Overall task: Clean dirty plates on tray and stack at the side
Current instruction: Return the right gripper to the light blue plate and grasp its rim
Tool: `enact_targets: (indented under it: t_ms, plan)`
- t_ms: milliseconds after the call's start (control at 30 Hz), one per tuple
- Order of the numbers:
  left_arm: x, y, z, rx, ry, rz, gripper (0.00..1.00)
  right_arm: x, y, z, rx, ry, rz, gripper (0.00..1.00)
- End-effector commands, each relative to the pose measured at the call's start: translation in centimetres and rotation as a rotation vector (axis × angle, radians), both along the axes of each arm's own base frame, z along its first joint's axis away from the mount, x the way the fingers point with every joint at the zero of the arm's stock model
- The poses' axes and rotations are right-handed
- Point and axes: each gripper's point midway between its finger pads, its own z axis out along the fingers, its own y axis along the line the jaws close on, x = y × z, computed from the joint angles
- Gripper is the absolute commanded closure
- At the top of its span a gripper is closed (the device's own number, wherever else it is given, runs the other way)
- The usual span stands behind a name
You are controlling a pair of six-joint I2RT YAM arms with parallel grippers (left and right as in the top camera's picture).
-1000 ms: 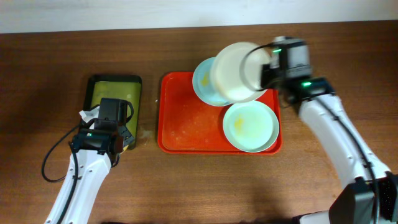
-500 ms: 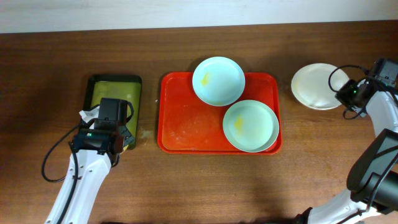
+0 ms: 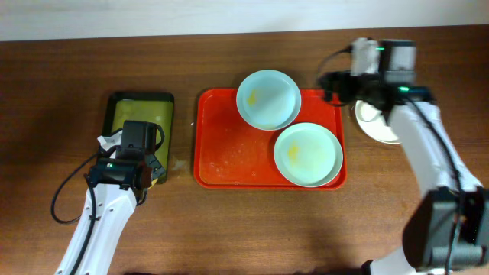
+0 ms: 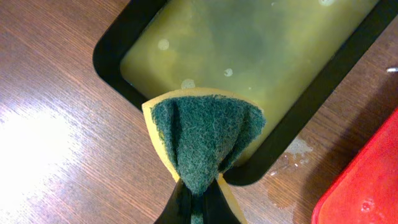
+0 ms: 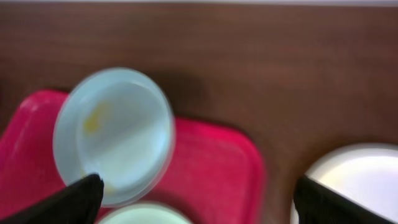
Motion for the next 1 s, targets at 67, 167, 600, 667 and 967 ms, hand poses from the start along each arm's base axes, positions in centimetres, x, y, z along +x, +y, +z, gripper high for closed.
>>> enact_targets:
  t_ms: [67, 167, 600, 667, 967]
  plan:
    - [-0.2, 0.2, 0.1, 0.003, -0.008, 0.01, 1.0, 1.7, 5.4, -9.2, -0.173, 0.097, 0.07, 0.0]
    - [-0.2, 0.2, 0.1, 0.0, -0.008, 0.01, 1.0, 1.9, 7.5, -14.1, -0.181, 0.143, 0.114, 0.36]
    - [-0.2, 0.2, 0.1, 0.001, -0.007, 0.01, 1.0, 3.1, 9.5, -15.6, -0.063, 0.139, 0.053, 0.96]
    - [-0.2, 0.2, 0.1, 0.001, -0.007, 0.01, 1.0, 1.9, 11.8, -14.2, 0.011, 0.153, 0.135, 0.96]
    - [-0.2, 0.2, 0.1, 0.001, -0.007, 0.01, 1.0, -5.5, 17.8, -12.0, -0.041, 0.299, 0.266, 0.87]
